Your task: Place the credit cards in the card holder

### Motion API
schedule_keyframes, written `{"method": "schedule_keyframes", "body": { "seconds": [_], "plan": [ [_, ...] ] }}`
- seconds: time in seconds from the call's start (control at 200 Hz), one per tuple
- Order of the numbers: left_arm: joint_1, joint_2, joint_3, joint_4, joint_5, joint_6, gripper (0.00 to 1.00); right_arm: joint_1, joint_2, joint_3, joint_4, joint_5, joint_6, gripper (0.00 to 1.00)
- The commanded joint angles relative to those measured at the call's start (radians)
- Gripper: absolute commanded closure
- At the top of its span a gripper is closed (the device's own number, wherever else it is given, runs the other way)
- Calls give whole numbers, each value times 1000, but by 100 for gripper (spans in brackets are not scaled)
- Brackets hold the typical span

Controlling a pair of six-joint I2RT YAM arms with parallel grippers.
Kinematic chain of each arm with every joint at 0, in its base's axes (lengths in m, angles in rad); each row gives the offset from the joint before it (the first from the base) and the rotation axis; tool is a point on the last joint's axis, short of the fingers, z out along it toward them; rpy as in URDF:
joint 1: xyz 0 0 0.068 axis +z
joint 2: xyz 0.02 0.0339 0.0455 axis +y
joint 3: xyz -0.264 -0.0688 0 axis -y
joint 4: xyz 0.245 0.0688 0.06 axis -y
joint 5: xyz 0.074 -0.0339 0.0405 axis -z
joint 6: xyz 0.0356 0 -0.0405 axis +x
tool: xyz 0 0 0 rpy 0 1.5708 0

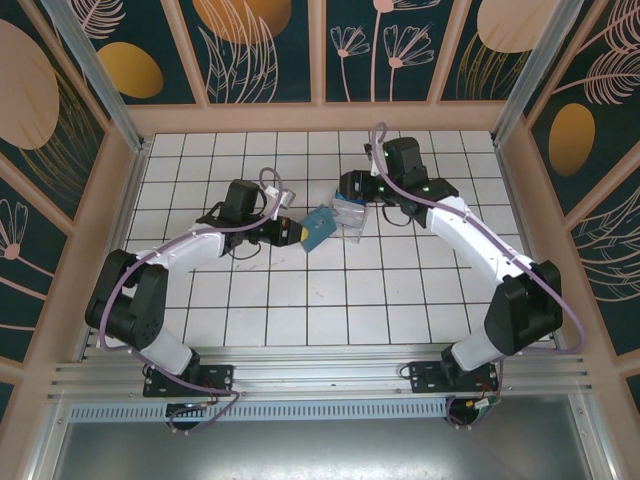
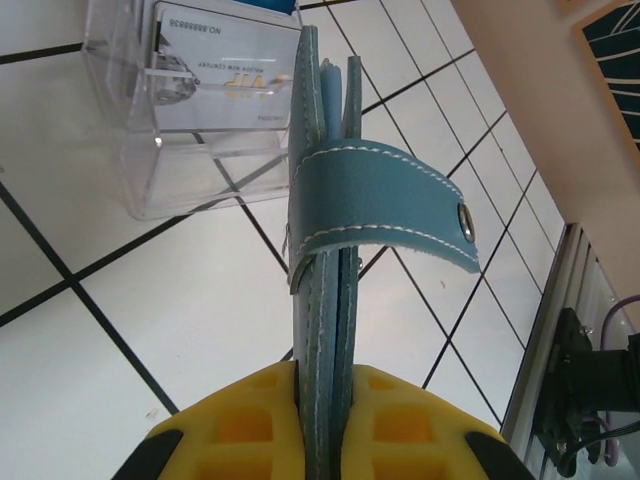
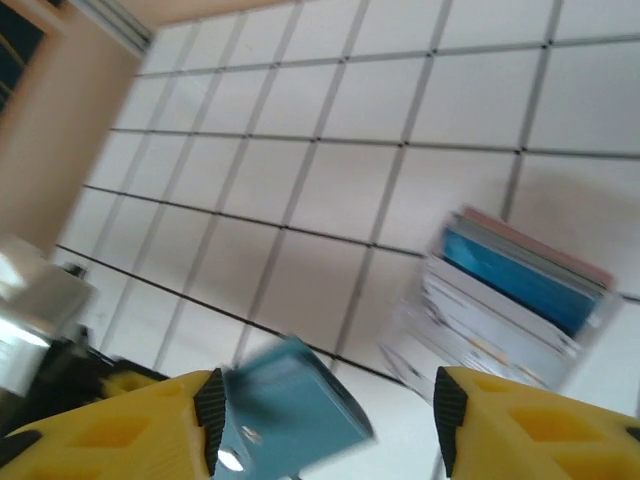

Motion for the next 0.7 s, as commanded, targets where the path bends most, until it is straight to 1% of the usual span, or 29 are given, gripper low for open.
{"method": "schedule_keyframes", "body": {
  "seconds": [0.0, 0.025, 0.05, 0.08, 0.19, 0.2, 0.275, 0.35, 0.405, 0.44, 0.536, 0.626, 0.691],
  "plan": [
    [-2, 20, 74, -86, -26, 59, 100, 0, -24, -55, -94, -39, -142, 37],
    [-4, 31, 81, -94, -34, 59, 100, 4, -18, -67, -92, -60, -153, 36],
    [-7, 42, 89, -101, -36, 60, 100, 9, -13, -76, -92, -75, -164, 32],
    [-13, 60, 103, -117, -35, 66, 100, 18, -5, -82, -94, -81, -178, 31],
    [-56, 109, 171, -234, -66, 125, 97, 56, 8, -83, -89, -106, -209, 29],
    [-59, 134, 176, -244, -69, 131, 97, 59, 8, -80, -89, -105, -210, 29],
    [-84, 172, 215, -307, -84, 163, 95, 73, 21, -57, -102, -102, -223, 30],
    [-96, 185, 233, -319, -92, 167, 93, 73, 65, -15, -143, -130, -231, 34],
    [-101, 186, 241, -318, -97, 165, 93, 73, 102, 6, -174, -151, -242, 42],
    [-102, 182, 245, -318, -98, 164, 93, 97, 119, 5, -179, -143, -243, 48],
    [-102, 176, 247, -317, -105, 175, 93, 101, 114, -63, -130, -96, -219, 49],
    [-102, 180, 250, -325, -74, 186, 93, 114, 110, -104, -94, -129, -199, 49],
    [-102, 183, 253, -332, -68, 189, 92, 144, 119, -104, -95, -113, -200, 49]
  ]
}}
